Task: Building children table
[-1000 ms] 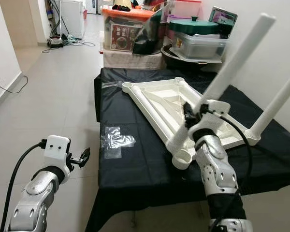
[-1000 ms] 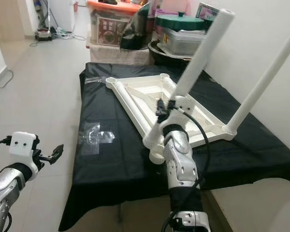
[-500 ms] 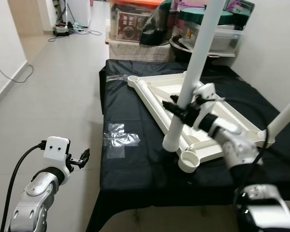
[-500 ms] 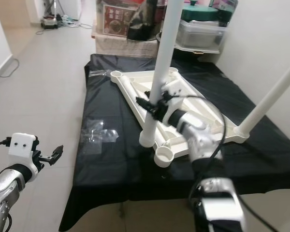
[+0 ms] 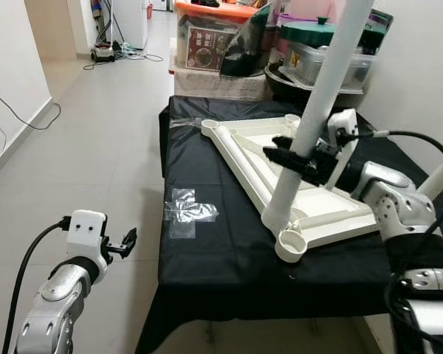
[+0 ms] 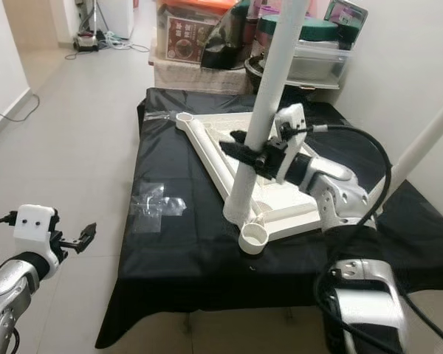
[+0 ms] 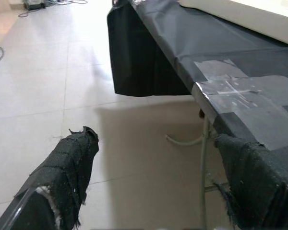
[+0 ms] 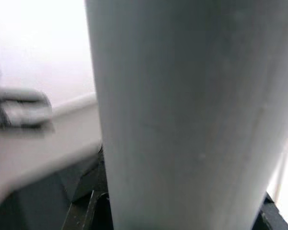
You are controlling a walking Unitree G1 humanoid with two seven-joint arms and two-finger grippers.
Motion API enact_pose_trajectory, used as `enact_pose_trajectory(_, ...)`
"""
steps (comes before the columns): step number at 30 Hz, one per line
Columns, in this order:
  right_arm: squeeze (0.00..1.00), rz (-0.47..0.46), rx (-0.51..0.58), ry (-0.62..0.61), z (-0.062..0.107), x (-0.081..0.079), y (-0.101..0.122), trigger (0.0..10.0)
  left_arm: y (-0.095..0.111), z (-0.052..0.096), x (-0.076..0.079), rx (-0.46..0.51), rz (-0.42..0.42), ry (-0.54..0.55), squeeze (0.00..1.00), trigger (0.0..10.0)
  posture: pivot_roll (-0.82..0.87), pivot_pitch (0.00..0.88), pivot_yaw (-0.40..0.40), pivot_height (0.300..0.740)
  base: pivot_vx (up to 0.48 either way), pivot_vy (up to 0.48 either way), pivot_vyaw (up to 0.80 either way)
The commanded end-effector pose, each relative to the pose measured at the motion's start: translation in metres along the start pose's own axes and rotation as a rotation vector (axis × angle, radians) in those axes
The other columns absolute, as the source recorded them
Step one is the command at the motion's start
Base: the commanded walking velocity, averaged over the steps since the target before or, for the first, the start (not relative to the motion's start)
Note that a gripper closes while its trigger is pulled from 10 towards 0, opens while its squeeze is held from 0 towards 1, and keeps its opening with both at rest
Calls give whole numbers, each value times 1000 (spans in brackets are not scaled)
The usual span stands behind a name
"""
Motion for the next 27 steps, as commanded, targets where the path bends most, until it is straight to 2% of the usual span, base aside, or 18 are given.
enact_pose_trajectory(1, 0, 38, -36, -41, 3, 7, -5, 0, -5, 0, 5, -17, 8, -13, 0, 10000, 74, 0, -132, 740, 0, 0, 0)
enact_pose_trajectory(4, 0, 35, -49, -62, 3, 11, -8, 0, -5, -1, 7, -15, 13, -19, 0, 10000, 74, 0, -133, 740, 0, 0, 0)
enact_pose_trajectory(15, 0, 41, -51, -39, -8, 5, -15, 0, -5, 1, 1, -14, 15, -11, 0, 10000, 86, 0, -143, 740, 0, 0, 0)
enact_pose_trajectory(17, 0, 44, -32, 46, -16, -13, -16, 0, -5, 2, 1, -15, 19, -9, 0, 10000, 87, 0, -144, 740, 0, 0, 0)
enact_pose_trajectory(18, 0, 44, -32, 46, -16, -13, -16, 0, -5, 2, 1, -15, 19, -9, 0, 10000, 87, 0, -144, 740, 0, 0, 0)
enact_pose_trajectory(20, 0, 44, -34, 97, -17, -23, -18, 0, -6, 2, 1, -17, 20, -10, 0, 10000, 87, 0, -144, 740, 0, 0, 0)
enact_pose_trajectory(27, 0, 73, -67, 168, -13, -34, -26, 0, -6, 0, -1, -18, 19, -7, 0, 10000, 87, 0, -145, 740, 0, 0, 0)
Point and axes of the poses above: a point about 5 cm out from each wrist's last joint towards the gripper, its own z axis pointing back from the gripper into the wrist, its own y axis along the axis of the wrist's last joint, x = y × z, the point moved 6 cm from there along -z, pointing out of the wrist towards the gripper, and after that the axes turned 3 degrees about -z, right-handed, at the moved point
